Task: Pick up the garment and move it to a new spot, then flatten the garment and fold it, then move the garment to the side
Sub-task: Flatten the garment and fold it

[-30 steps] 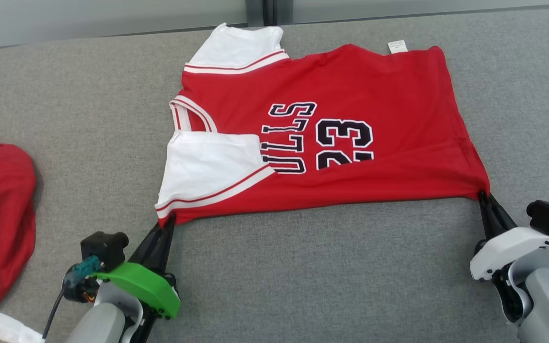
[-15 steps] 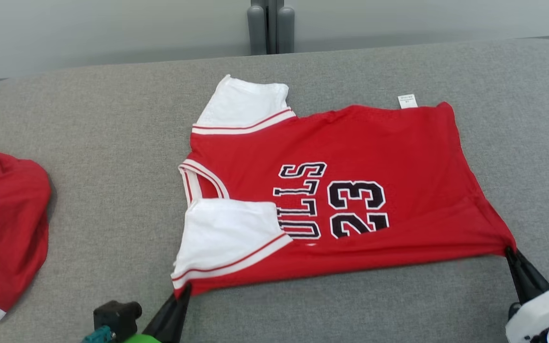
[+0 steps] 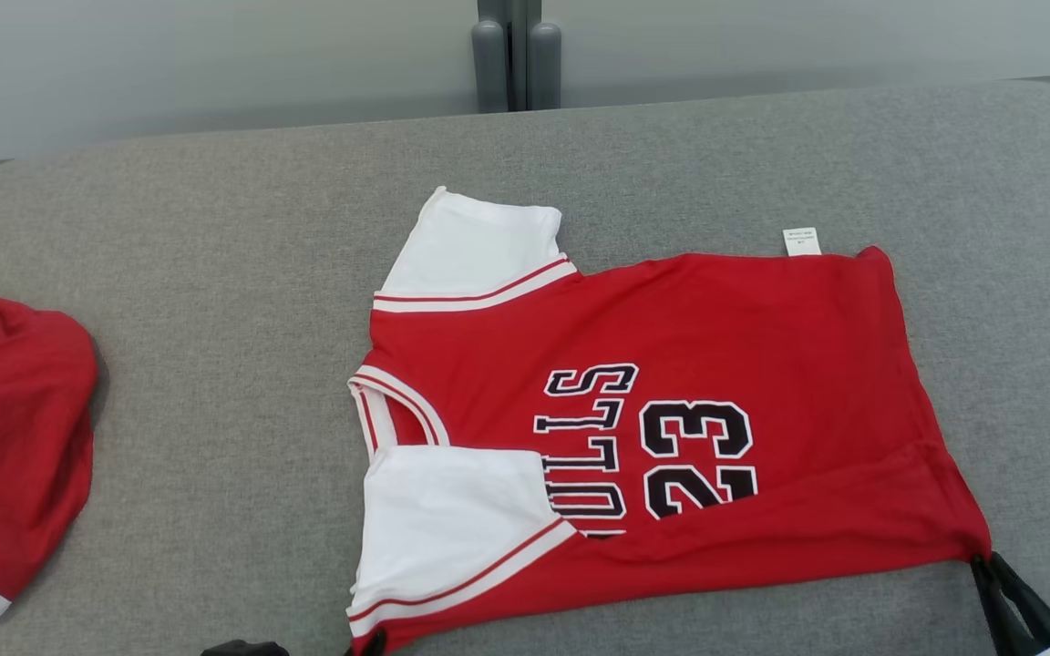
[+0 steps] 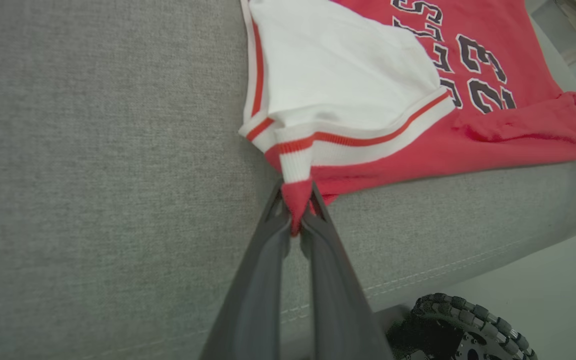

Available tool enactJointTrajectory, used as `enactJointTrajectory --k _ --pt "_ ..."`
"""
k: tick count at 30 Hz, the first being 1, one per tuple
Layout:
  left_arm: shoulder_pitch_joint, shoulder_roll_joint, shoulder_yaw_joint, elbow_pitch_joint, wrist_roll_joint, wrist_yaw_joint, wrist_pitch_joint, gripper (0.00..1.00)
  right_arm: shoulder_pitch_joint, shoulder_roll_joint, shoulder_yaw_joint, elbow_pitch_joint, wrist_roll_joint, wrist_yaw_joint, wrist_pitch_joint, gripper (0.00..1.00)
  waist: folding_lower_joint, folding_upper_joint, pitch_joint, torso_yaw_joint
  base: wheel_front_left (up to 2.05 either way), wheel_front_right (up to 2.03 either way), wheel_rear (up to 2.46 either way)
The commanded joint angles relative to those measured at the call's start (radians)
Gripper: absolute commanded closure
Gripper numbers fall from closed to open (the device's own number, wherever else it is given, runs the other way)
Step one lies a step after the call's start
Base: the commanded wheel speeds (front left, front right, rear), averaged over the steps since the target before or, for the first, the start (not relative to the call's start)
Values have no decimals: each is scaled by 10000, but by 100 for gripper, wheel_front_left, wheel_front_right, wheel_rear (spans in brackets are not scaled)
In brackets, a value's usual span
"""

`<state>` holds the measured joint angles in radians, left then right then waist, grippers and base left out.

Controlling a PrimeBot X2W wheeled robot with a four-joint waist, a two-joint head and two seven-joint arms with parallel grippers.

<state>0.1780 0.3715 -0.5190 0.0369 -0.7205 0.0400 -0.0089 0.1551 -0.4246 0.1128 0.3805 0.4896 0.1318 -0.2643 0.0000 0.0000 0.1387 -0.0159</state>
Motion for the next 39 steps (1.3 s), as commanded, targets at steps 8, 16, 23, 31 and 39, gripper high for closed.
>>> enactJointTrajectory --k 8,16,23,31,39 --pt "-43 390 343 -714 -66 458 320 0 -208 -76 -657 -722 -456 -20 -1 0 0 0 -8 -91 0 0 0" --pt "-2598 1074 1252 -2487 192 586 1067 0 -1303 687 -1349 -1989 -1514 -19 -1 0 0 0 652 109 0 0 0" --pt "-7713 1724 1095 -1531 750 -582 3182 0 -3401 932 -87 -1982 -1765 -19 -1 0 0 0 2008 56 0 0 0" --pt "-11487 1051 373 1593 464 -1472 4610 0 -4813 1294 546 -2137 -1642 -19 -1 0 0 0 3330 -710 0 0 0" --pt "-12954 1244 -607 3677 38 -1700 5650 0 -5139 1893 583 -2683 -1650 -19 -1 0 0 0 4149 -1846 0 0 0"
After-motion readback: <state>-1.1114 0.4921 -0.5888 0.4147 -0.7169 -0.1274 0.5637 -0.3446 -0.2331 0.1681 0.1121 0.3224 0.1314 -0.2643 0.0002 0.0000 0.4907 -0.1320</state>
